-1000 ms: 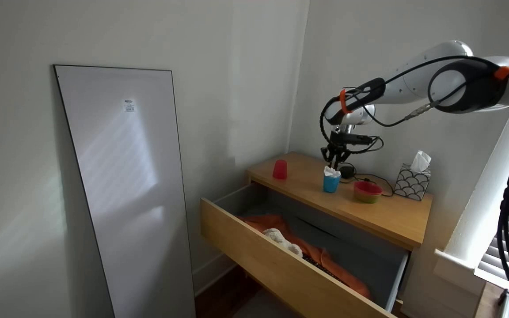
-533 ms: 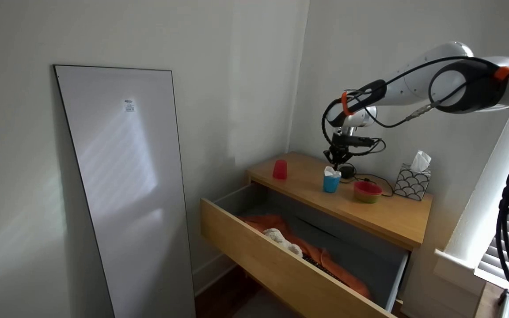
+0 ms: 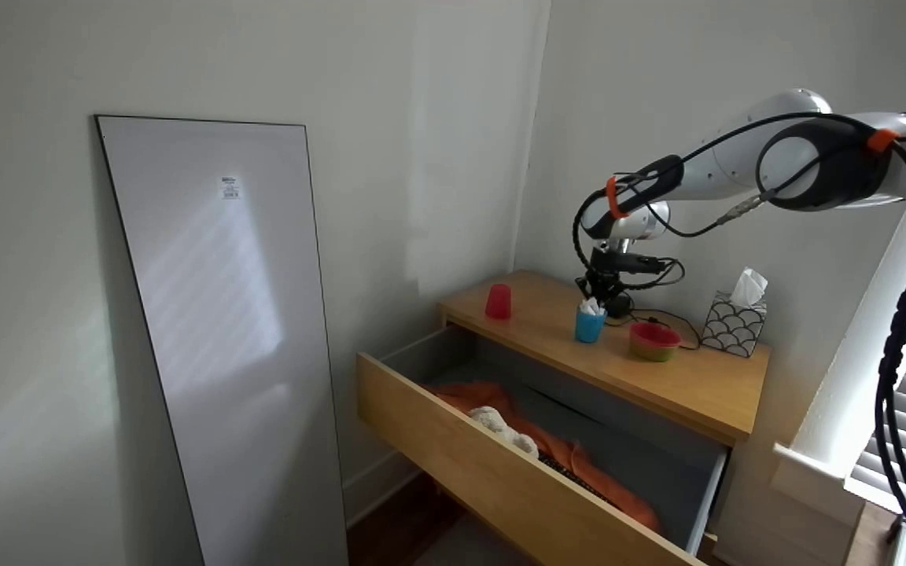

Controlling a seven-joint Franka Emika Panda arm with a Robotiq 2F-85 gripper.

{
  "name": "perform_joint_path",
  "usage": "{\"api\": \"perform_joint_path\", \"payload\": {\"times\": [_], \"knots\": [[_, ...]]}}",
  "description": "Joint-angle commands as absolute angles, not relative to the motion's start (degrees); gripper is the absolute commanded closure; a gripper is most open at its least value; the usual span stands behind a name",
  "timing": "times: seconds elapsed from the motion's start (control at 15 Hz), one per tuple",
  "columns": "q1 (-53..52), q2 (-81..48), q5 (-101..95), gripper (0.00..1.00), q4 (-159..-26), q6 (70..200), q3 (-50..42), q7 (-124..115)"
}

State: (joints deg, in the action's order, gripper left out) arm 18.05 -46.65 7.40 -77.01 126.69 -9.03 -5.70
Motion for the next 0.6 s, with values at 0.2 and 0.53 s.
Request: {"api": "perform_joint_path", "payload": {"times": [0.2, 0.53], "knots": [[19.41, -49.73, 8.19, 1.00, -76.54, 127.61, -8.26, -4.06], [19.63, -50.75, 7.91, 1.00, -76.16, 127.64, -8.38, -3.89]]}}
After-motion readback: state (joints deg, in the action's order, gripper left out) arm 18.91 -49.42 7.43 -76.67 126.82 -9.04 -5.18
